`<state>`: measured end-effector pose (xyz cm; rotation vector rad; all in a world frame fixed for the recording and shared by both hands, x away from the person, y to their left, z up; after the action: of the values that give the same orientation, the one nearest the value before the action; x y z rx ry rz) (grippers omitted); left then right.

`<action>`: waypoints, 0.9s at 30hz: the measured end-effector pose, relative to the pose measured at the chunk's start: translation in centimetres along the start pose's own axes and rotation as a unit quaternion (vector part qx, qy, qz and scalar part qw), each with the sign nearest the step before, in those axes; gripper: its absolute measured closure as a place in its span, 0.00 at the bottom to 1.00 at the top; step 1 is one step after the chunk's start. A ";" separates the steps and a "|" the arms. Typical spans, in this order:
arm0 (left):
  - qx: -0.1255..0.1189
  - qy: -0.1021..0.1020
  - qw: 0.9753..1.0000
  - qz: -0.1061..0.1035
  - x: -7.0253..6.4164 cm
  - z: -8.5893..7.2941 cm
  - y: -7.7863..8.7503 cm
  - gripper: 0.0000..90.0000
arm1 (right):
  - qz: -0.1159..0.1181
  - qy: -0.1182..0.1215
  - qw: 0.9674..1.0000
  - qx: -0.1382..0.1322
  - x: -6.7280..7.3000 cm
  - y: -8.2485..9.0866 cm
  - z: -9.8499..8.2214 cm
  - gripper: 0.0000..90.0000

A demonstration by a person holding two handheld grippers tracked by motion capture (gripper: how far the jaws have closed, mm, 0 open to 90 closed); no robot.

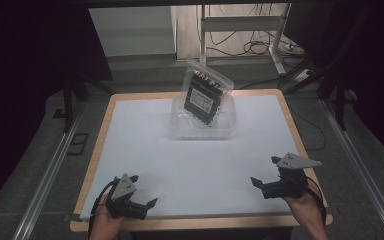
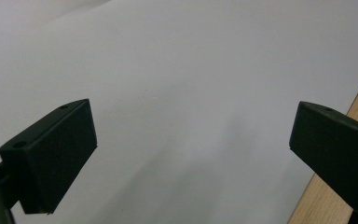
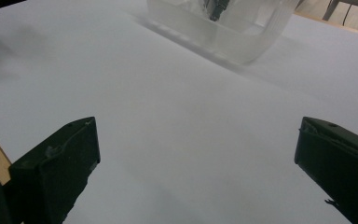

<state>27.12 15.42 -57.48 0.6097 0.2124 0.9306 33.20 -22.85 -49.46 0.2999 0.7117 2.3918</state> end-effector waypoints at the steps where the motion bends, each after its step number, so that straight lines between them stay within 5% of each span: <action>1: 0.000 0.000 1.000 0.000 0.0 0.0 0.0 0.00 | -0.001 -0.001 1.000 -0.001 0.0 0.2 -0.2 0.00; 27: 0.005 -0.005 1.000 0.000 -0.1 -0.1 -0.1 0.00 | -0.021 -0.020 0.999 0.036 0.1 1.9 -6.3 0.00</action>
<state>27.11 15.30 -57.62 0.6229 0.2072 0.9270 29.80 -26.67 -53.67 0.3574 0.7786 2.3179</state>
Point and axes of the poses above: each handheld gripper's, and its own axes: y roughly backward along the jaws, z roughly out of its top, x roughly to its left, the point moved 8 cm from there along -y, roughly forward along the jaws, and after that the axes turned 8 degrees about z, right-handed, at the moved point
